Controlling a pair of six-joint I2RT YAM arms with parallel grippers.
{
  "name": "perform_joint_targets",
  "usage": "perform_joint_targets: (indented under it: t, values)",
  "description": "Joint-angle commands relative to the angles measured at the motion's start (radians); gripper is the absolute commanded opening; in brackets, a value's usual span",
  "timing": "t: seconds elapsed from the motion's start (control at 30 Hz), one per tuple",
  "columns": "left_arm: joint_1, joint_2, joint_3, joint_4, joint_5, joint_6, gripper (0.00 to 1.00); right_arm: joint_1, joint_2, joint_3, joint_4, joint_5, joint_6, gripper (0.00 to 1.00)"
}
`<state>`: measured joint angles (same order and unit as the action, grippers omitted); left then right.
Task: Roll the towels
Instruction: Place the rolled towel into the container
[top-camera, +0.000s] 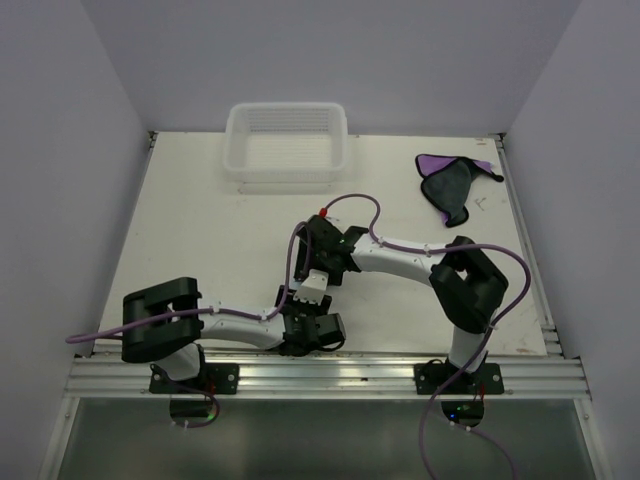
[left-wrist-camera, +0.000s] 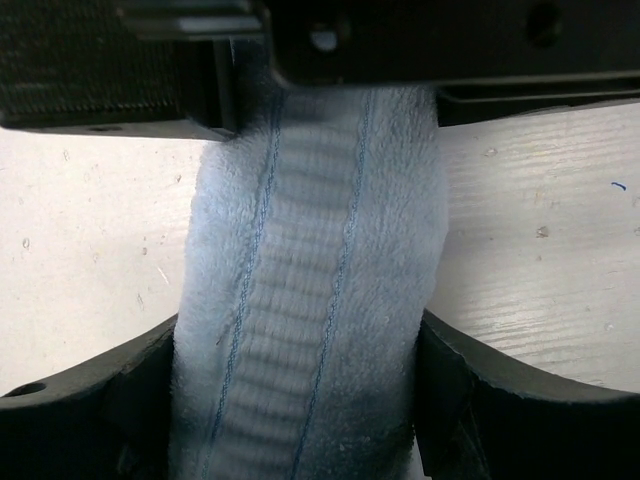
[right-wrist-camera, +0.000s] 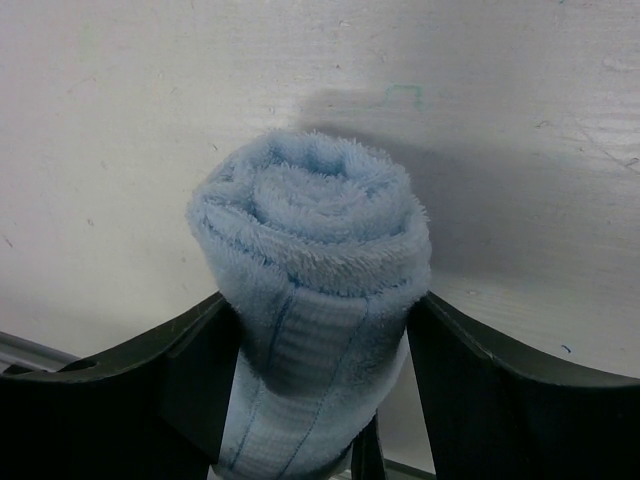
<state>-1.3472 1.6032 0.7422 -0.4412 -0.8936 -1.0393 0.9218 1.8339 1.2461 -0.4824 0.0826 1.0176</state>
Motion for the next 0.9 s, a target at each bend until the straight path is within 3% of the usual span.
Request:
perform_joint_targets:
  t: [0.0,0.5,0.87]
  values:
    - [-0.009,0.009,-0.026,-0.021,-0.011,-0.030,0.75,-0.009,-0.012,0.032,-0.044,-0.006,0.007,0.69]
    - [-0.017,-0.025,-0.056,-0.008,-0.001,-0.031,0.65,-0.144,-0.091,0.055,-0.099,0.016,-0.059,0.77]
    - [-0.015,-0.147,-0.145,0.148,0.050,0.028,0.55,-0.242,-0.197,0.047,-0.122,0.023,-0.119,0.80]
